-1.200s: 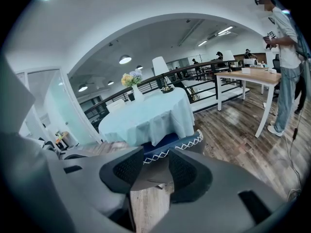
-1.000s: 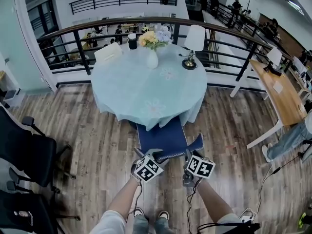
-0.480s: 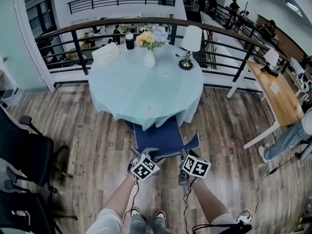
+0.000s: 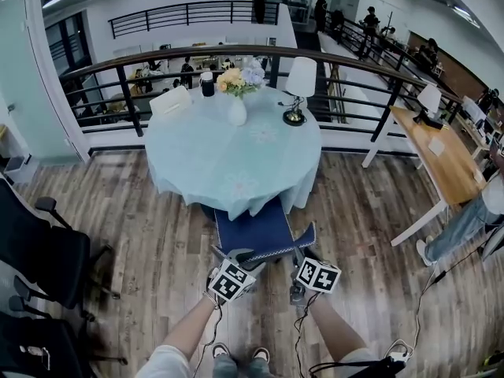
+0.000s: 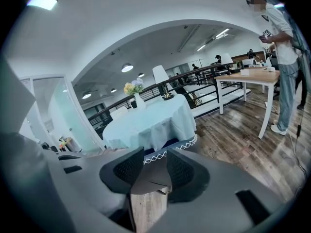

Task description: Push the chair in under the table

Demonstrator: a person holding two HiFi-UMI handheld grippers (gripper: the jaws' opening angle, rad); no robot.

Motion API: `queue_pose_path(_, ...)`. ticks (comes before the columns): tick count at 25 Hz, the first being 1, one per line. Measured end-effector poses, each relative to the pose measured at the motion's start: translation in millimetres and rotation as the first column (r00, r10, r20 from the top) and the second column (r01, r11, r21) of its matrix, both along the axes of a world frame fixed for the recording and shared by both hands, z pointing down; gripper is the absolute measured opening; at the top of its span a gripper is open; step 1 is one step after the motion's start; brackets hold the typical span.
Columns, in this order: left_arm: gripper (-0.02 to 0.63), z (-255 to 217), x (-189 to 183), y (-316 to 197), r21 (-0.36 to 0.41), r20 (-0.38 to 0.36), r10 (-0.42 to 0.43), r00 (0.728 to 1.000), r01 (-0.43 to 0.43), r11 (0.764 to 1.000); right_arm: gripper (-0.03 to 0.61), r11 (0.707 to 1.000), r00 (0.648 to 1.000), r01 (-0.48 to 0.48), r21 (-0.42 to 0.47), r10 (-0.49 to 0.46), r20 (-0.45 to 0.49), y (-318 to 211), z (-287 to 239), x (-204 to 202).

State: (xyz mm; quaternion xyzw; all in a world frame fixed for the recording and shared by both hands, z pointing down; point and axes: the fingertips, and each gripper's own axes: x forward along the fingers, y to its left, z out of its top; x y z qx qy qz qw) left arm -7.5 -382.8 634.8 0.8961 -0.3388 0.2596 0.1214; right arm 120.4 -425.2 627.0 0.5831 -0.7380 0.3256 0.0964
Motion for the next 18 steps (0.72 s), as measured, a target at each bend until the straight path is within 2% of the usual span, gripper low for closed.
queue_pose_path(2, 0.167, -14.4, -3.0, 7.3, 0.01, -0.041, -0.056, 0.998, 0.056, 0.998, 0.152, 1.0, 1.0, 0.014, 0.026, -0.014, -0.011, 6.8, -11.4, -0.2)
queue_pose_path(6, 0.163, -45.8, -9.3, 23.8, 0.056, -0.117, -0.158, 0.981, 0.165, 0.985, 0.135, 0.988, 0.995, 0.072, 0.14, -0.063, -0.072, 26.4, -45.7, -10.8)
queue_pose_path(11, 0.079, -85.7, -11.5, 53.8, 0.15, -0.172, -0.216, 0.961, 0.243, 0.958, 0.106, 0.955, 0.978, 0.185, 0.233, -0.156, -0.14, 59.4, -80.6, -43.1)
queue_pose_path(13, 0.065, -93.1, -12.9, 67.1, 0.152, -0.182, -0.243, 0.953, 0.271, 0.95, 0.085, 0.947, 0.975, 0.206, 0.246, -0.177, -0.136, 74.3, -88.7, -54.4)
queue_pose_path(18, 0.039, -96.2, -24.6, 90.9, 0.161, -0.162, -0.326, 0.931, 0.351, 0.923, 0.04, 0.949, 0.976, 0.217, 0.23, -0.206, -0.071, 106.3, -93.8, -70.8)
